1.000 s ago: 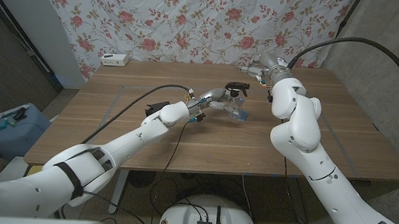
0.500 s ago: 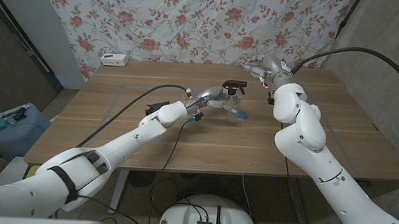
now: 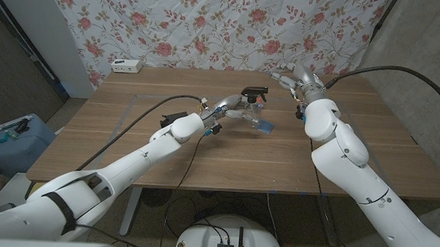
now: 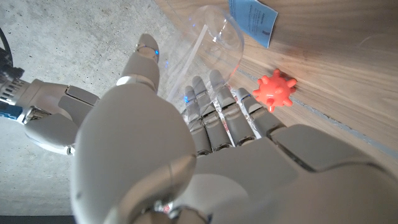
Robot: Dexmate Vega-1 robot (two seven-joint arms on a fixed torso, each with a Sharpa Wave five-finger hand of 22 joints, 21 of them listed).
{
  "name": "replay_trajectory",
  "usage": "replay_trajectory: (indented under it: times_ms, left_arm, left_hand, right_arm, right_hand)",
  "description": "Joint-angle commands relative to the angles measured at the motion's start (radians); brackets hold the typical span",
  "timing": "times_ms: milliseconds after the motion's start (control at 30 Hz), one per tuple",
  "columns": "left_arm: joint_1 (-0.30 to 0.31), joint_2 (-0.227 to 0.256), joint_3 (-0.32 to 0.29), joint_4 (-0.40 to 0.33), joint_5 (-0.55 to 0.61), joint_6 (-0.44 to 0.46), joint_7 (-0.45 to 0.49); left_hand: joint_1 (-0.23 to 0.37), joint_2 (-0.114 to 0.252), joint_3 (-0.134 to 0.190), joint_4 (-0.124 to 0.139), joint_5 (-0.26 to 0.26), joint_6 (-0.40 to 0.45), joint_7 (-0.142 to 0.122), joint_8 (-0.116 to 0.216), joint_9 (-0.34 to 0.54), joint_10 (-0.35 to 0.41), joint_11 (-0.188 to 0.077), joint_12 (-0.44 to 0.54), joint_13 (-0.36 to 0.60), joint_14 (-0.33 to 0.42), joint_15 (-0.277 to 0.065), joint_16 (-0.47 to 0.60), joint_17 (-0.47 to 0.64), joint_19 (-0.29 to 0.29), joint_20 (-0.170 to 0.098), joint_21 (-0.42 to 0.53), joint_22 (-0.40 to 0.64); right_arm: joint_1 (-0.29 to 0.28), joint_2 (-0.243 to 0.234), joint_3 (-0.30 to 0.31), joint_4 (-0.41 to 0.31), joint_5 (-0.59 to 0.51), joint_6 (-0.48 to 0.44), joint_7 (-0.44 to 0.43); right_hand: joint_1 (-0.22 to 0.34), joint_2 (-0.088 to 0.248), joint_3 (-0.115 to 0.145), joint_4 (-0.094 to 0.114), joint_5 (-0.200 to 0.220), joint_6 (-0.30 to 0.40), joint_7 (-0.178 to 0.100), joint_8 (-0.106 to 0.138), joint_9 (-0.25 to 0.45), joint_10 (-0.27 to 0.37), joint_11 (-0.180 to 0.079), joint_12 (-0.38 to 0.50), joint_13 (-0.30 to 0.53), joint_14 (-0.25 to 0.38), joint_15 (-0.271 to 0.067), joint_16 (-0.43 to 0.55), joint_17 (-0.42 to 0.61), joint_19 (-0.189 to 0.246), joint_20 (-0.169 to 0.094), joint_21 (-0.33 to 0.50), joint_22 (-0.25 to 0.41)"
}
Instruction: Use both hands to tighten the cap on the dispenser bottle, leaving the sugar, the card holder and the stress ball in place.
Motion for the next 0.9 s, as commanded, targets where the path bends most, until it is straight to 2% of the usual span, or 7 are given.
replay_trajectory:
  times_ms: [33,300,567,900]
  left_arm:
    - [0.050,0.038,-0.018,-0.100,0.013,0.058,0.049]
    - [0.081,0.054,-0.033,-0.143,0.017,0.082,0.086]
    - [0.104,0.069,-0.038,-0.176,0.039,0.096,0.120]
    - [0.138,0.078,-0.050,-0.197,0.073,0.089,0.185]
  left_hand:
    - [-0.085,0.108,0.096,0.088,0.004,0.113,-0.036,0.005,0.002,0.016,-0.016,0.001,0.000,0.002,-0.080,-0.007,0.001,-0.016,0.001,-0.001,0.004]
    - [-0.089,0.107,0.100,0.089,0.004,0.121,-0.039,0.006,0.001,0.027,-0.019,0.004,-0.005,0.005,-0.082,-0.008,0.000,-0.034,0.007,-0.002,0.004]
    - [-0.092,0.106,0.104,0.089,0.004,0.131,-0.041,0.007,0.000,0.036,-0.021,0.006,-0.010,0.008,-0.085,-0.009,-0.001,-0.042,0.003,0.000,0.004]
    - [-0.093,0.098,0.106,0.085,0.004,0.139,-0.041,0.007,-0.001,0.037,-0.020,0.005,-0.015,0.003,-0.088,-0.014,-0.003,-0.046,-0.003,0.002,0.004]
  right_arm:
    - [-0.025,-0.040,0.026,0.015,0.226,0.060,-0.175]
    - [-0.043,-0.055,0.037,0.039,0.333,0.128,-0.258]
    - [-0.062,-0.061,0.049,0.076,0.432,0.216,-0.319]
    - [-0.076,-0.054,0.053,0.139,0.522,0.342,-0.386]
  right_hand:
    - [-0.003,0.002,0.002,0.002,-0.002,-0.016,0.002,0.001,-0.001,-0.010,-0.004,-0.002,0.002,-0.009,-0.004,-0.005,0.002,-0.005,-0.017,-0.004,0.003]
    - [-0.007,0.002,0.002,0.002,-0.004,-0.043,0.016,0.001,-0.002,-0.019,-0.007,-0.003,0.001,-0.021,-0.009,-0.007,0.000,-0.014,-0.021,-0.005,0.002]
    - [-0.019,0.005,0.002,0.007,-0.006,-0.067,0.011,0.003,-0.003,-0.034,-0.014,-0.004,-0.001,-0.044,-0.024,-0.011,-0.001,-0.047,-0.030,-0.013,0.002]
    - [-0.036,0.010,0.002,0.015,-0.007,-0.098,0.015,0.002,-0.003,-0.048,-0.017,-0.004,-0.002,-0.060,-0.023,-0.010,-0.001,-0.072,-0.033,-0.013,0.002]
